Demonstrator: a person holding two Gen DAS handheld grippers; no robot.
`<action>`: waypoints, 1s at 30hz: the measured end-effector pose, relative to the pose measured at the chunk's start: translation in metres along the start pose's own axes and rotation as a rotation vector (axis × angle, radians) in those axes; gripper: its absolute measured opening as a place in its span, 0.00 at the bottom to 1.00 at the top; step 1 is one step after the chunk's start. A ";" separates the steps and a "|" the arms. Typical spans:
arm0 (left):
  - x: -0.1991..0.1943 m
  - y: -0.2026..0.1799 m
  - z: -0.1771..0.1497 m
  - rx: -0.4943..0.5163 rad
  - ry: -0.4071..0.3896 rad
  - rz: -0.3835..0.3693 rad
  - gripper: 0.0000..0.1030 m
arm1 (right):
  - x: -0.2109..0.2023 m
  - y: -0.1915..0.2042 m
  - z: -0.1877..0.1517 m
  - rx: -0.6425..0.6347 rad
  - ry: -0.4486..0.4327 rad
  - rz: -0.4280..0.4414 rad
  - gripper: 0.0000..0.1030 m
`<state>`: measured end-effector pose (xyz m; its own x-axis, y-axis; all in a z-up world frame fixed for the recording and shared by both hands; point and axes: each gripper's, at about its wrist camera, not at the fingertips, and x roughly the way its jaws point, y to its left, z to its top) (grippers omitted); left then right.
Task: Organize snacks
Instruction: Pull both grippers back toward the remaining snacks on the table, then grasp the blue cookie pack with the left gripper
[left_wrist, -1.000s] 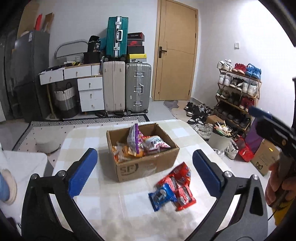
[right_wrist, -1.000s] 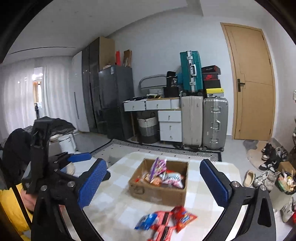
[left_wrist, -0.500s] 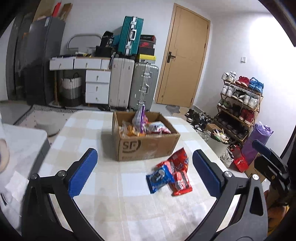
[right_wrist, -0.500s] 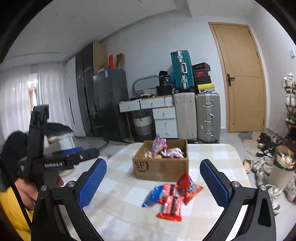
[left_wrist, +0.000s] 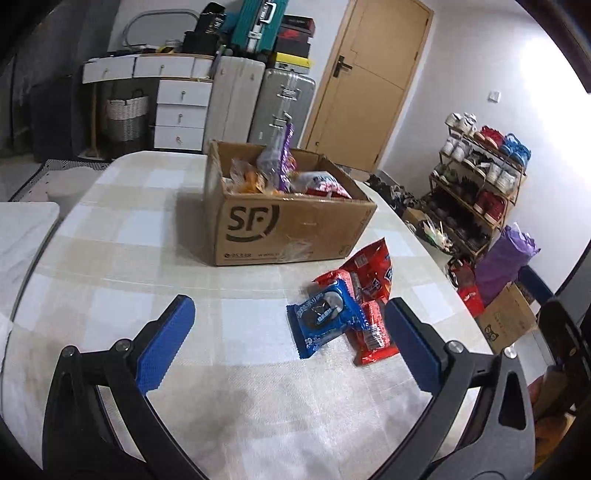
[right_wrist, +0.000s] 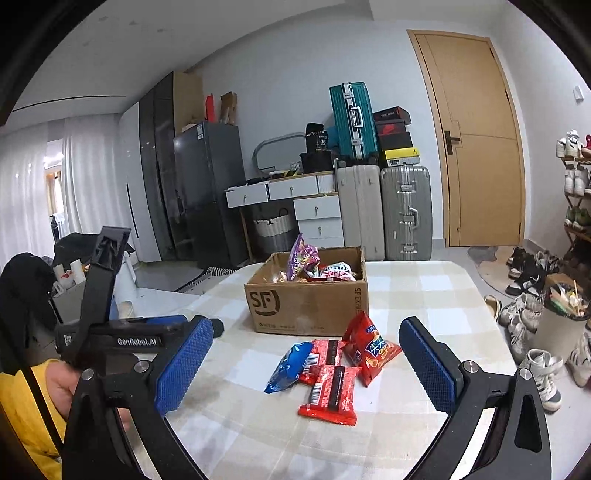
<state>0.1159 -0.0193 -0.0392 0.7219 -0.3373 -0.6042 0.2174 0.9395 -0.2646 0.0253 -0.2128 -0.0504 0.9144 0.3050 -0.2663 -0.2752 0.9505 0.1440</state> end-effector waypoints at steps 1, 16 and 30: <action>0.008 -0.001 -0.001 0.008 0.007 -0.008 0.99 | 0.003 -0.002 -0.001 0.004 -0.003 0.002 1.00; 0.120 -0.020 -0.007 0.025 0.143 -0.056 0.99 | 0.056 -0.046 -0.025 0.146 0.105 0.045 1.00; 0.210 -0.036 -0.013 -0.016 0.233 -0.097 0.71 | 0.079 -0.071 -0.046 0.246 0.192 0.063 1.00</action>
<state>0.2512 -0.1251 -0.1661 0.5271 -0.4323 -0.7316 0.2670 0.9016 -0.3404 0.1032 -0.2538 -0.1251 0.8184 0.3904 -0.4217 -0.2278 0.8941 0.3856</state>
